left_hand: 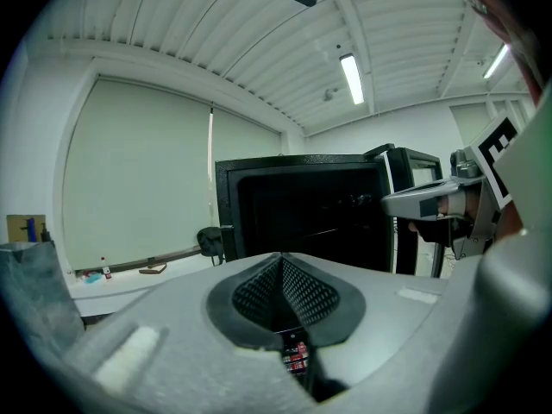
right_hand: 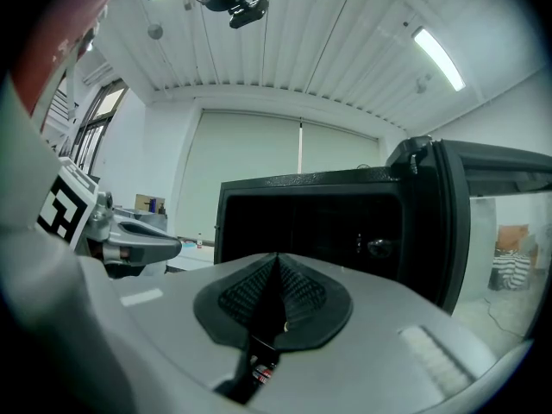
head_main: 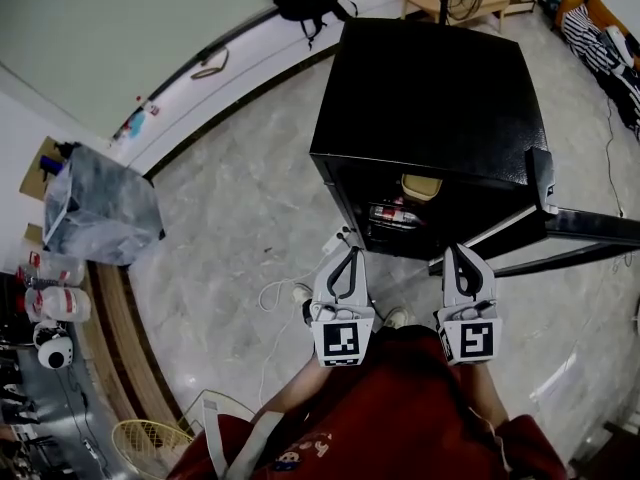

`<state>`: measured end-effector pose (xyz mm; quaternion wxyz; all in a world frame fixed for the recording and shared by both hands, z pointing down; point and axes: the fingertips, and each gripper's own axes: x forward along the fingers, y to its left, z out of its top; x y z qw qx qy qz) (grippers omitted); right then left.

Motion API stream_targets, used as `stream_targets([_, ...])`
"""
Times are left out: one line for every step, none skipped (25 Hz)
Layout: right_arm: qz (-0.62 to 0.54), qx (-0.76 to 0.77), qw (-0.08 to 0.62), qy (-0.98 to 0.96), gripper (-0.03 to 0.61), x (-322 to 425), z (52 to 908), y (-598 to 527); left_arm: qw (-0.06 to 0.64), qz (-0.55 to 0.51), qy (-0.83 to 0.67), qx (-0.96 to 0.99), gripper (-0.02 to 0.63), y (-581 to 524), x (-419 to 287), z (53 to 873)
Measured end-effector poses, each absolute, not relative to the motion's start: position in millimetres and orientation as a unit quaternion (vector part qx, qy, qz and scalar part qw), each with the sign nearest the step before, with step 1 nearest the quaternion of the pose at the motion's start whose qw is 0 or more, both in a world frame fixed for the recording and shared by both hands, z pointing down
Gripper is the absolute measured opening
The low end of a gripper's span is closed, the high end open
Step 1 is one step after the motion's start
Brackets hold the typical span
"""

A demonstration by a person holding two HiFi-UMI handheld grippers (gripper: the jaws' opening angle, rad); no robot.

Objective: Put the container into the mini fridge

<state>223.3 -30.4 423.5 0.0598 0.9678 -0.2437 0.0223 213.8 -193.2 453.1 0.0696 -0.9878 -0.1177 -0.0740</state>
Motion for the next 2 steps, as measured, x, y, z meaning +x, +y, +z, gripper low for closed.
stream_targets([0.021, 0.968, 0.059, -0.243, 0.000, 222.9, 423.5, -29.7, 0.071, -0.076, -0.117, -0.988, 0.006, -192.5, 213.8, 453.9])
stream_targets([0.020, 0.968, 0.059, -0.243, 0.000, 222.6, 423.5, -29.0, 0.073, -0.079, -0.116, -0.987, 0.006, -191.9, 213.8, 454.8])
